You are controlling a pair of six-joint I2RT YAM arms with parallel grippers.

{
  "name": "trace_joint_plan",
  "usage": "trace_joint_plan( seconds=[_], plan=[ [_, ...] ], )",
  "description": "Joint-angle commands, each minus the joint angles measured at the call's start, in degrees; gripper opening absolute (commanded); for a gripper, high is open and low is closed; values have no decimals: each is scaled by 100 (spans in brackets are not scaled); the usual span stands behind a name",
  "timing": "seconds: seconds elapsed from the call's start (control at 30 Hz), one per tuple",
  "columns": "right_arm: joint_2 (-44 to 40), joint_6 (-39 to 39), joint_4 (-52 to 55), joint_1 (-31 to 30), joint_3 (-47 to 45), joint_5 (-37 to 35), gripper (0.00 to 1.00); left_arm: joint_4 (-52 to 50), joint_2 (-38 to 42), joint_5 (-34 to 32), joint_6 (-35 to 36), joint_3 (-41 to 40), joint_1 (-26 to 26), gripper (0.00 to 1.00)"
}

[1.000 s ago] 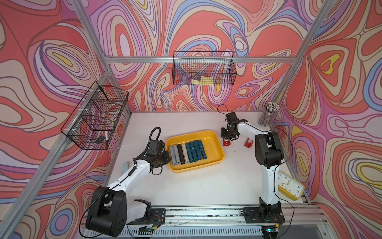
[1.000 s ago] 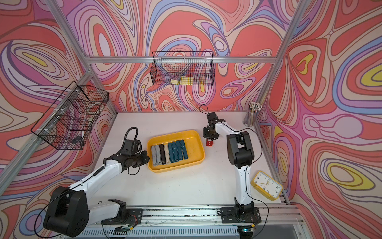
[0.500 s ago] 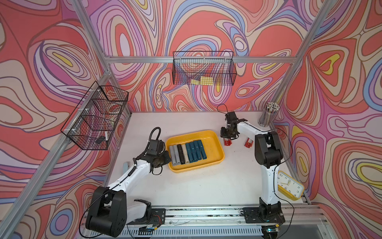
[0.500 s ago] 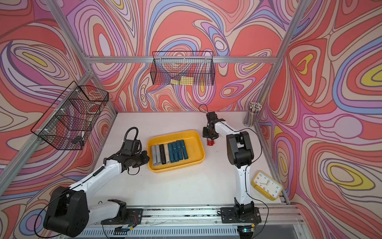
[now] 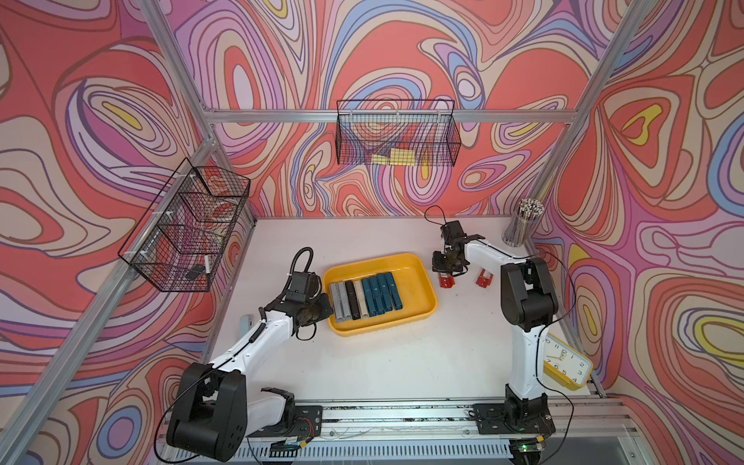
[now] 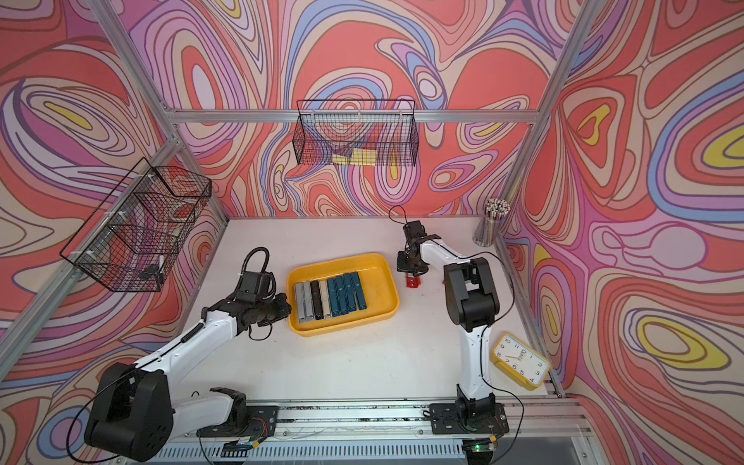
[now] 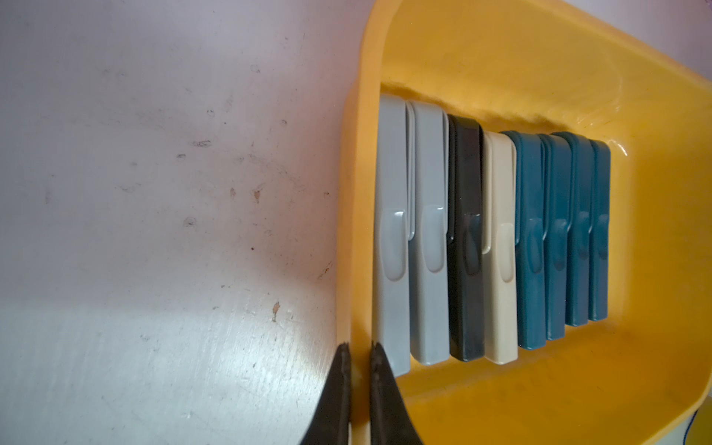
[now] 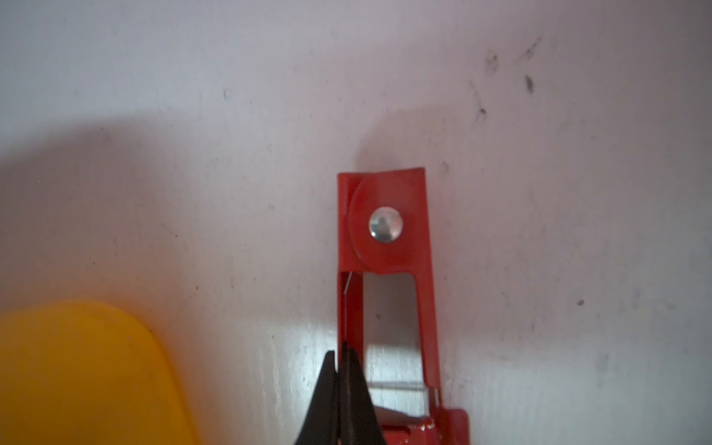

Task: Put the pruning pliers into the storage box
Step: Pick up the pruning pliers from the center of the board.

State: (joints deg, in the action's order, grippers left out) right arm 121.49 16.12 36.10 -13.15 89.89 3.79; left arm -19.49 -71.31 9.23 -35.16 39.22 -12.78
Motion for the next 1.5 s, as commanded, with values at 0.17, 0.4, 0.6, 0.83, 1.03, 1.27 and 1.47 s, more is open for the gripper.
trace_joint_plan(
  seconds=[0.17, 0.4, 0.6, 0.83, 1.03, 1.27, 1.47],
  plan=[
    [-801, 47, 72, -208, -429, -186, 0, 34, 98, 60, -141, -77, -14, 2],
    [-1280, 159, 150, -450, -560, -242, 0, 211, 64, 101, -383, -142, -143, 2],
    [-1606, 190, 318, -624, -499, -269, 0, 251, 49, -14, -553, -110, -326, 2],
    [-1888, 106, 540, -663, -393, -346, 0, 379, -91, -69, -683, -68, -574, 2],
    [-1963, 91, 579, -801, -310, -224, 0, 402, -233, -85, -745, 2, -739, 2],
    [-1854, 127, 571, -1164, -121, -107, 0, 402, -425, -120, -772, 146, -888, 2],
    [-1613, 224, 430, -1348, -140, -65, 0, 399, -490, -149, -726, 260, -936, 2]
  ],
)
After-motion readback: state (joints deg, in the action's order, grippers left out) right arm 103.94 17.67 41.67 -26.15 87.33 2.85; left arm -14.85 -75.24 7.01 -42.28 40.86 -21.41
